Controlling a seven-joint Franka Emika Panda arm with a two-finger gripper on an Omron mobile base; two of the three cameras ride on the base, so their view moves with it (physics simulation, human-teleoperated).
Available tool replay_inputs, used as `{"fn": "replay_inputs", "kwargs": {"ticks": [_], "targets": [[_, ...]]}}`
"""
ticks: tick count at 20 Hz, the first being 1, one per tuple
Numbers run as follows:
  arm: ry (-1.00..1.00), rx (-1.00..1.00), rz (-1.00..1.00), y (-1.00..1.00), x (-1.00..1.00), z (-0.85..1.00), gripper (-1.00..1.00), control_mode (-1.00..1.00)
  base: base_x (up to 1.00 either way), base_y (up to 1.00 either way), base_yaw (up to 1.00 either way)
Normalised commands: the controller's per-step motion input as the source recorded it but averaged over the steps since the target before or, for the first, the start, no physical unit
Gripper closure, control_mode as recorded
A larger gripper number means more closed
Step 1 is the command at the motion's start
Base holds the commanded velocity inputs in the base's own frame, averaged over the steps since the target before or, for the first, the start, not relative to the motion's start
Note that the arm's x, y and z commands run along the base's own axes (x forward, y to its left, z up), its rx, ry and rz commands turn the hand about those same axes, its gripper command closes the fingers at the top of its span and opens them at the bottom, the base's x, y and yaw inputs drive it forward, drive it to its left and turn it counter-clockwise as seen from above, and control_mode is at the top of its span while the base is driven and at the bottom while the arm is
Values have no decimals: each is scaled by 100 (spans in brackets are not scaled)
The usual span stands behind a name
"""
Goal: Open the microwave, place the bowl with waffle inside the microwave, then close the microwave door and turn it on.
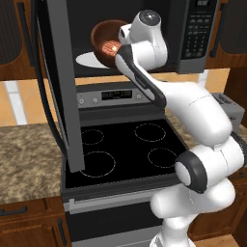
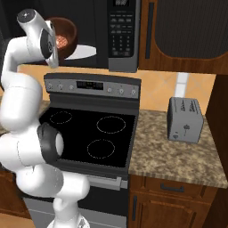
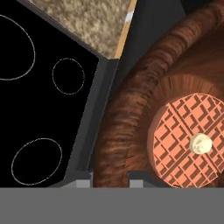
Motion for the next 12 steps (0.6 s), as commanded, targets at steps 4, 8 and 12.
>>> {"fn": "replay_inputs", "kwargs": {"ticks": [4, 8, 12], "targets": [[1, 0, 0, 0, 76, -16, 100, -100, 0, 0, 0], [0, 0, 0, 1, 84, -21, 100, -100, 0, 0, 0], [0, 0, 0, 1, 81, -13, 100, -100, 0, 0, 0]]}}
